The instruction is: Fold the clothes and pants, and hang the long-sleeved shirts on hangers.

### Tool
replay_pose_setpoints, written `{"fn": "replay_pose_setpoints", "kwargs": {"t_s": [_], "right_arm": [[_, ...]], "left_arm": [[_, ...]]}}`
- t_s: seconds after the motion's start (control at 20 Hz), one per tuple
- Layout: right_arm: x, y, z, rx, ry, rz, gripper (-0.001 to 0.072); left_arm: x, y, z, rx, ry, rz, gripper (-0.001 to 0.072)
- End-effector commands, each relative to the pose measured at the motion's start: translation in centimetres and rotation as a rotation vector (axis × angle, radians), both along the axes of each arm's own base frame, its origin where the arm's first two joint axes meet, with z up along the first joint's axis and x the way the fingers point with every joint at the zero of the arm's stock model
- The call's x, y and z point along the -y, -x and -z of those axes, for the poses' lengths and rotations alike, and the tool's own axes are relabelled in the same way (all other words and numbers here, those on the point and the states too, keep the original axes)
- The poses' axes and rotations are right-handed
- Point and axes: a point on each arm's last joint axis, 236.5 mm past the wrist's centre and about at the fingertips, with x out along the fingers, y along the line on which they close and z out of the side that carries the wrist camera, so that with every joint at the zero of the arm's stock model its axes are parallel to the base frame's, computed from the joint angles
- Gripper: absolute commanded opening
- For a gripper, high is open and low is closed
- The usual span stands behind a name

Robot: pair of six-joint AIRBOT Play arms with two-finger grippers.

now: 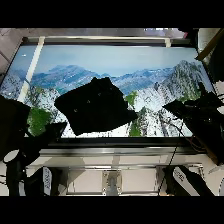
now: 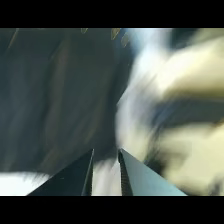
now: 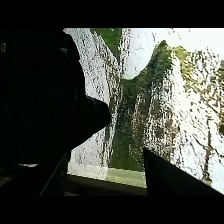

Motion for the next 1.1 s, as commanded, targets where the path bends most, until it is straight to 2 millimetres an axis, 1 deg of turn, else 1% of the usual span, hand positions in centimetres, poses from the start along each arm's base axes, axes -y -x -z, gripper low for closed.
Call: {"fn": "replay_pose_setpoints", "kwargs": {"t_s": [0.0, 0.05, 0.1, 0.15, 0.2, 0.25, 0.3, 0.35, 0.5, 0.55, 0.65, 0.7, 0.75, 0.8, 0.85, 0.95, 1.0, 1.05], "right_arm": [[0.1, -0.1, 0.1, 0.004, 0.003, 0.004, 0.0512], [0.1, 0.0, 0.1, 0.011, 0.012, -0.006, 0.0512], [0.1, -0.1, 0.1, 0.015, 0.016, -0.011, 0.0512], [0.1, 0.0, 0.2, 0.014, 0.017, -0.011, 0.0512], [0.1, 0.0, 0.2, 0.013, 0.017, -0.011, 0.0512], [0.1, 0.0, 0.2, 0.012, 0.017, -0.013, 0.0512], [0.1, 0.1, 0.2, 0.010, 0.018, -0.015, 0.0512], [0.2, 0.1, 0.3, 0.007, 0.025, -0.016, 0.0512], [0.6, 0.3, 0.7, -0.001, 0.047, -0.019, 0.0512], [0.6, 0.3, 0.8, -0.003, 0.050, -0.020, 0.0512], [0.7, 0.4, 0.9, -0.006, 0.058, -0.022, 0.0512], [0.7, 0.4, 0.9, -0.007, 0.059, -0.022, 0.0512], [0.7, 0.4, 0.9, -0.007, 0.060, -0.022, 0.0512], [0.8, 0.4, 0.9, -0.007, 0.061, -0.022, 0.0512], [0.8, 0.5, 1.0, -0.009, 0.065, -0.024, 0.0512], [1.1, 0.7, 1.4, -0.020, 0.087, -0.030, 0.0512], [1.3, 0.9, 1.6, -0.027, 0.101, -0.033, 0.0512], [1.5, 1.0, 1.8, -0.032, 0.111, -0.036, 0.0512]], "left_arm": [[-3.8, -2.6, -3.4, 0.105, 0.126, -0.219, 0.0187], [-2.0, -1.7, -2.6, 0.081, 0.099, -0.129, 0.0186], [0.0, -0.1, -0.3, 0.012, 0.022, -0.011, 0.0187], [1.0, 1.9, 3.0, -0.116, -0.058, 0.071, 0.0187], [1.0, 4.2, 6.5, -0.267, -0.134, 0.123, 0.0191], [0.8, 6.2, 8.6, -0.355, -0.213, 0.182, 0.0230], [0.6, 8.1, 9.8, -0.432, -0.269, 0.240, 0.0240], [0.6, 8.8, 10.1, -0.472, -0.267, 0.257, 0.0248], [0.8, 8.4, 9.2, -0.456, -0.294, 0.288, 0.0249], [0.8, 8.1, 8.8, -0.450, -0.308, 0.301, 0.0249], [1.0, 6.5, 6.9, -0.422, -0.343, 0.357, 0.0249], [0.9, 5.8, 6.1, -0.412, -0.390, 0.403, 0.0247], [0.7, 5.4, 6.0, -0.441, -0.452, 0.459, 0.0246], [0.4, 5.7, 6.6, -0.507, -0.517, 0.515, 0.0246], [-0.1, 6.6, 8.0, -0.604, -0.577, 0.561, 0.0246], [-0.6, 7.7, 10.9, -0.798, -0.586, 0.523, 0.0247], [-0.1, 7.3, 11.8, -0.826, -0.564, 0.488, 0.0246], [0.8, 6.0, 12.1, -0.813, -0.515, 0.436, 0.0245]]}}
